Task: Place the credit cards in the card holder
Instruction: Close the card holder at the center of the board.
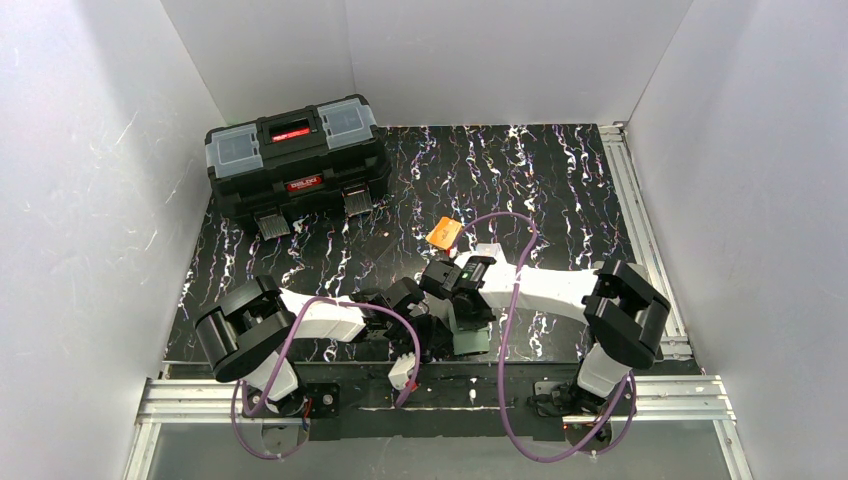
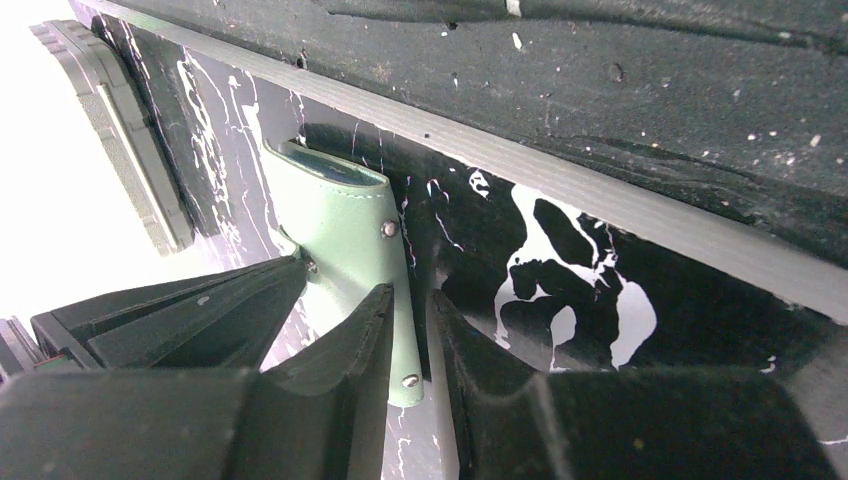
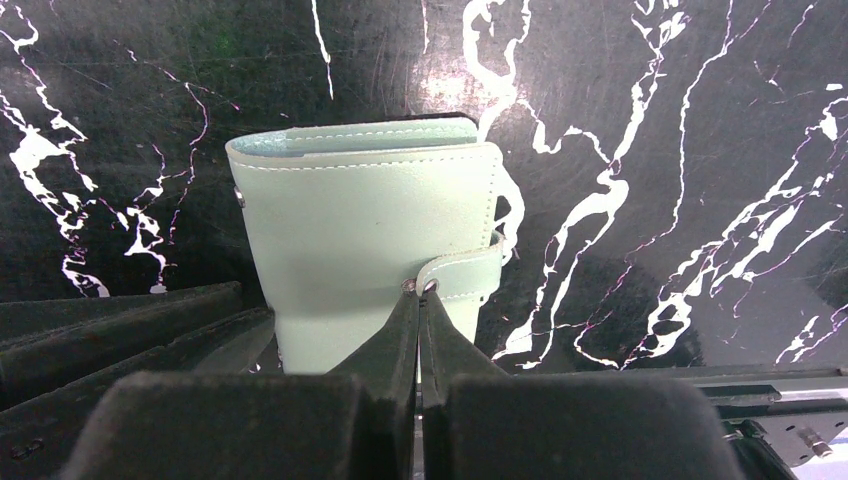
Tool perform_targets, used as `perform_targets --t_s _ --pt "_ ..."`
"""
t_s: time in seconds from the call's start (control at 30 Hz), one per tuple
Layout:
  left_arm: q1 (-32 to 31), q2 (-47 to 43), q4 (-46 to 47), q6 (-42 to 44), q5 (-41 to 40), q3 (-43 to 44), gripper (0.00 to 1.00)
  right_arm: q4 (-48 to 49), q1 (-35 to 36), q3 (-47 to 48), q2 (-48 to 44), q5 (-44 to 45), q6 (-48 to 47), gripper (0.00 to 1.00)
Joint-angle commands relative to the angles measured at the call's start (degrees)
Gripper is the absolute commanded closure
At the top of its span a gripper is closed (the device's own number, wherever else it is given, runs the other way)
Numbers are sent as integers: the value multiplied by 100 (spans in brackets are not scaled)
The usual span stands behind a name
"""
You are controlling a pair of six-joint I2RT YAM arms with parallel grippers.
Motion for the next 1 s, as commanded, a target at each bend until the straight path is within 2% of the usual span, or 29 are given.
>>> perform_targets --t_s 0.0,0.97 --pt "-80 221 -1229 135 -71 -327 80 233 -30 -59 191 -201 -63 99" --pt "-84 208 -1164 137 -79 -292 80 665 -35 410 1331 -985 -766 99"
